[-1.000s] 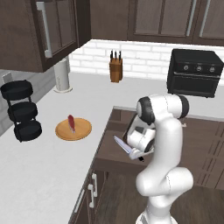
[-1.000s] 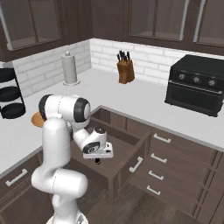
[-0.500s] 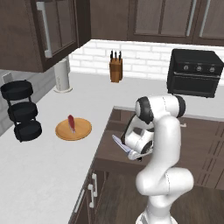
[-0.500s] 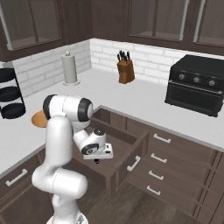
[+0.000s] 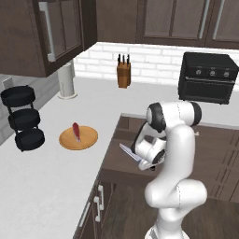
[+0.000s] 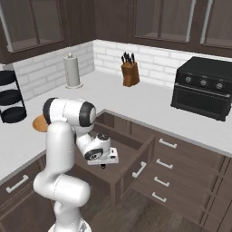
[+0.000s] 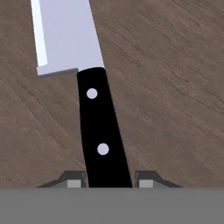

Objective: Pick up the knife from the drawer and place it on the cutting board. Then place the meat from the plate to the cutting board.

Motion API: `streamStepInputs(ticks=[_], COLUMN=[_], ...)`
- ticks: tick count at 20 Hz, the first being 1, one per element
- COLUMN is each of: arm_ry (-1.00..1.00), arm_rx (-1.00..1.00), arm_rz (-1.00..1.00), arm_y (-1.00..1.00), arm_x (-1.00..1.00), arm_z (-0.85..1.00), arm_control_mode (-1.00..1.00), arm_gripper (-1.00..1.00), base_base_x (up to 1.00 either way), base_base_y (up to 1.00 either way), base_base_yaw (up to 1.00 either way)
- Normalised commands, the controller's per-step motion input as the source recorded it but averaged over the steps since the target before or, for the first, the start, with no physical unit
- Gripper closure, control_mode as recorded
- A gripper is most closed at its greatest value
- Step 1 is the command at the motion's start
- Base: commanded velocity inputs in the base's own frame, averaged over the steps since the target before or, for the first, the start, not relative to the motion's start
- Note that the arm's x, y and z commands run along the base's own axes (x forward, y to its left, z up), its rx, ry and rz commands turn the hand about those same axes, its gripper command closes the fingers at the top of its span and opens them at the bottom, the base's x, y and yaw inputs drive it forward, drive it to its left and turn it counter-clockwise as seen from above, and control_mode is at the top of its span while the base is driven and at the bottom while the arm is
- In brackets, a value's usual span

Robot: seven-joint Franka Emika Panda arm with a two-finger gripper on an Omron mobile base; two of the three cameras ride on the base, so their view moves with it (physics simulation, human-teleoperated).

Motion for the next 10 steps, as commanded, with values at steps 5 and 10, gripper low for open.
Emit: streamStepInputs(ticks=[5, 10], arm_ry=[0.02, 0.08], arm_rx=[0.00, 0.00], arm_rz=[0.00, 0.00], arm_y=[-0.25, -0.15], arm_x=[0.00, 0.02], arm_z=[0.77, 0.96], arm_control_mode=[-1.00, -1.00], arm_gripper=[1.00, 1.00], base_base_x=[0.00, 0.00], base_base_y=[0.00, 0.00], base_base_yaw=[0.00, 0.00])
